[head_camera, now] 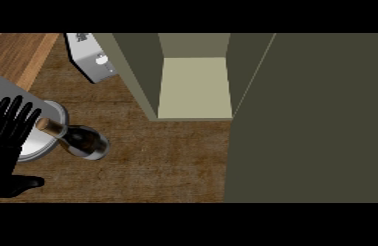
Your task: Pick up the wine, place it into the cabinet and close the cabinet
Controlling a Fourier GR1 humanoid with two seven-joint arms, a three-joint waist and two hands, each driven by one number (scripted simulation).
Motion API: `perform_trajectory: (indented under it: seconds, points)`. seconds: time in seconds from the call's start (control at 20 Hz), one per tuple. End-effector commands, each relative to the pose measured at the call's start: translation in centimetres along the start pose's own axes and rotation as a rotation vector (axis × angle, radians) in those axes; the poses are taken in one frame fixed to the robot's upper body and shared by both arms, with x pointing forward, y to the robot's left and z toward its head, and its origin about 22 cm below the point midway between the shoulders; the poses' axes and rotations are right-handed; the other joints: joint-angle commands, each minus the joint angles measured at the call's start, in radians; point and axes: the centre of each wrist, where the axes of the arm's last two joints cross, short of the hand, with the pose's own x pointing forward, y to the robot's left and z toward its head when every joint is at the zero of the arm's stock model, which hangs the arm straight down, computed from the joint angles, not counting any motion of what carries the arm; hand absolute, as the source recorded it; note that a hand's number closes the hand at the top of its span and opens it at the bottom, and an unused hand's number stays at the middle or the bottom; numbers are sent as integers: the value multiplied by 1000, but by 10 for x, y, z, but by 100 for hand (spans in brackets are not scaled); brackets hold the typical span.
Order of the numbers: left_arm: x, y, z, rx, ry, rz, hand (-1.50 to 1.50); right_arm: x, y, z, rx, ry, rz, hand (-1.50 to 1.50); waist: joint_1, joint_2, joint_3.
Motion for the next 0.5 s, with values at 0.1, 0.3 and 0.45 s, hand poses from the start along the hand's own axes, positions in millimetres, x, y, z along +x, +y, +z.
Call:
perform_trajectory:
  seconds: [0.1,0.3,0.45]
  points:
    - [-19,15,14,0,30,-4,-150,31,-3,24,40,-62,-43,-150,5,-1,0]
    - [-41,2,-4,-6,26,2,-150,31,-6,28,44,-56,-42,-150,0,0,0]
    - [-49,21,-7,-10,54,-12,-150,28,5,16,43,-56,-56,-150,1,1,0]
